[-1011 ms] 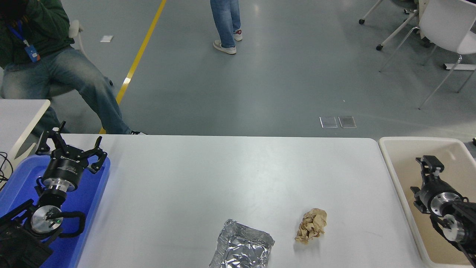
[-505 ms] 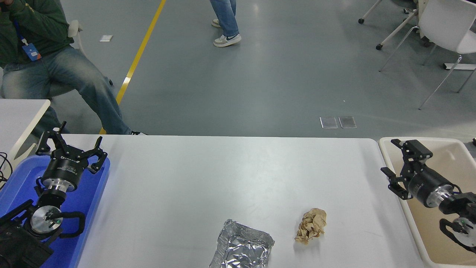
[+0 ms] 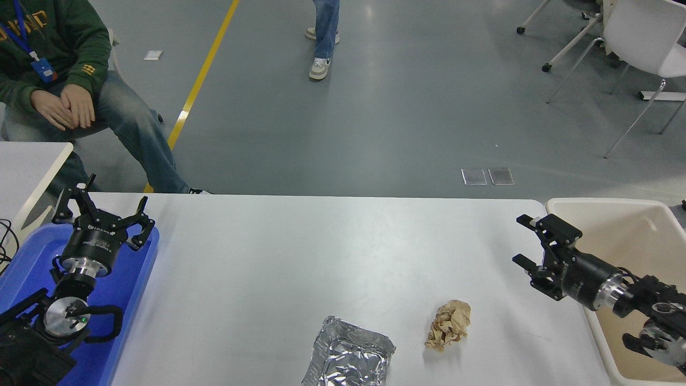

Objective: Clean the table surface

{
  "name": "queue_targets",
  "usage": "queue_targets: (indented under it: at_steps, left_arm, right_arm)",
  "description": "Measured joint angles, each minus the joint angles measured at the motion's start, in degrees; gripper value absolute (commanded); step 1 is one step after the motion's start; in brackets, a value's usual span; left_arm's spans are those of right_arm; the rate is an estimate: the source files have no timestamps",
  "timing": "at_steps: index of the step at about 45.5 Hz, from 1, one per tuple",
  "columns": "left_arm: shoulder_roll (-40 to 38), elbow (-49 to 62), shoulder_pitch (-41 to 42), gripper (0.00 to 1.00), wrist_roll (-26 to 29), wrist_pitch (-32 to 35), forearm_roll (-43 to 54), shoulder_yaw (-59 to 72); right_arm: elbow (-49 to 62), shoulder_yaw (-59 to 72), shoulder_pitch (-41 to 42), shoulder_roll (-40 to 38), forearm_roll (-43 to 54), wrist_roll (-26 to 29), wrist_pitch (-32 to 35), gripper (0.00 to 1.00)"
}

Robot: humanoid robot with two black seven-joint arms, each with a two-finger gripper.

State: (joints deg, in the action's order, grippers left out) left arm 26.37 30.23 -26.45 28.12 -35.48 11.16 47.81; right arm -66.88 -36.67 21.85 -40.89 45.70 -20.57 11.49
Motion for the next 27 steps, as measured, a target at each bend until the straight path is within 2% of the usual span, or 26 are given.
queue_targets:
  at_steps: [12,27]
  left_arm:
    - [0.0,0.0,0.0,1.0,0.0,0.0,0.0,0.0]
    - [0.0,0.0,0.0,1.0,0.0,-0.1,0.0,0.0]
  right_arm:
    - [-10.5,5.8,-0.2,-4.0,3.8,3.4,-5.5,1.0]
    - [-17.8,13.2,-0.3,-6.3,11.6,4.4,-10.7,1.0]
